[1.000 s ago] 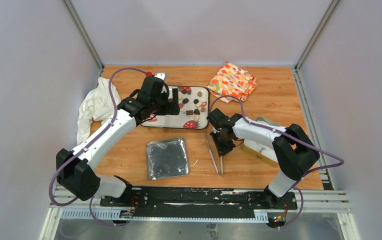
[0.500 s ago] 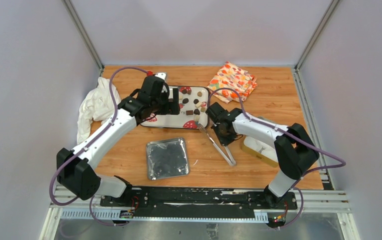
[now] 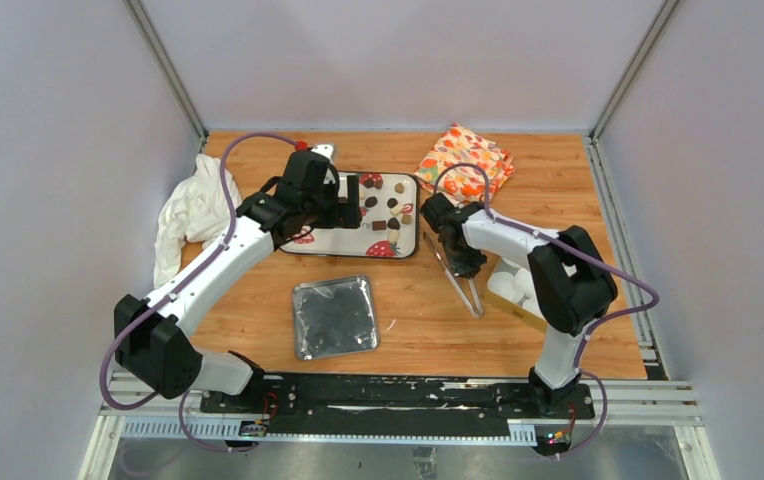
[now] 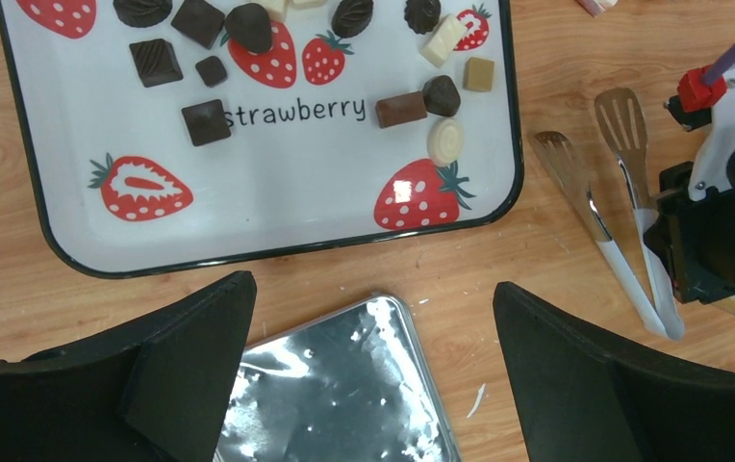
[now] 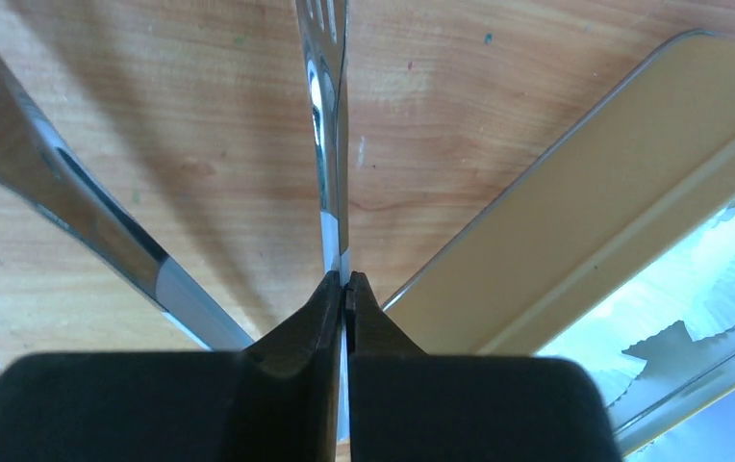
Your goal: Pack the chocolate
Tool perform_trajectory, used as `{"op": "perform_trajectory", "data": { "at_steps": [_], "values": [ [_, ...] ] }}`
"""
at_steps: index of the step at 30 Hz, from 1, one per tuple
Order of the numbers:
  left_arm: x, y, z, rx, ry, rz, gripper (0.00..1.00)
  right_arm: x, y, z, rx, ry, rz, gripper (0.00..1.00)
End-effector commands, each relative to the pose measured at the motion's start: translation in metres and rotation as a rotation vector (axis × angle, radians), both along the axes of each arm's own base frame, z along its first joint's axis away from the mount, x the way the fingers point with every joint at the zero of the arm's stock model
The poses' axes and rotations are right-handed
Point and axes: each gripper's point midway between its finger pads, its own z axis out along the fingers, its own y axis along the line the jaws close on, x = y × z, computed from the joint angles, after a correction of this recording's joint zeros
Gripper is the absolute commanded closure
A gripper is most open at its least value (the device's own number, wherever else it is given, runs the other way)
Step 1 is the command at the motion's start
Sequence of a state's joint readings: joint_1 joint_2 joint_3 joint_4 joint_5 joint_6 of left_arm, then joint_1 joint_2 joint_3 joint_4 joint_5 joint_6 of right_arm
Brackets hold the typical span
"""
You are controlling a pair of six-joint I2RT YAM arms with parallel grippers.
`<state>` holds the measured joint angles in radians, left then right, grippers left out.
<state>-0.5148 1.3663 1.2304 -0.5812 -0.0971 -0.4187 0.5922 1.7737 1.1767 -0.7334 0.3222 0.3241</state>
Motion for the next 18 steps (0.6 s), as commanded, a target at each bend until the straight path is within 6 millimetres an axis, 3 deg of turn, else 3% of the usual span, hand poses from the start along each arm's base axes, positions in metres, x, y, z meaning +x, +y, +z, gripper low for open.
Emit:
{"op": "perform_trajectory", "data": {
  "at_steps": [1, 5, 7, 14, 18],
  "values": [
    [0.007, -0.007, 0.012, -0.015, -0.034, -0.018, 0.00, 0.012, -0.008, 0.000, -0.044, -0.020, -0.079, 0.93],
    [0.007, -0.008, 0.014, -0.026, -0.034, -0.016, 0.00, 0.020, -0.003, 0.002, -0.008, -0.040, -0.089, 0.62],
    [0.007, -0.011, 0.018, -0.036, -0.036, -0.022, 0.00, 0.023, 0.004, 0.010, 0.055, -0.047, -0.090, 0.52],
    [0.005, -0.010, 0.013, -0.029, -0.026, -0.024, 0.00, 0.034, 0.028, 0.052, 0.298, -0.152, 0.006, 0.43],
    [0.005, -0.012, 0.011, -0.035, -0.018, -0.033, 0.00, 0.025, 0.039, 0.060, 0.378, -0.163, 0.096, 0.39]
  ]
}}
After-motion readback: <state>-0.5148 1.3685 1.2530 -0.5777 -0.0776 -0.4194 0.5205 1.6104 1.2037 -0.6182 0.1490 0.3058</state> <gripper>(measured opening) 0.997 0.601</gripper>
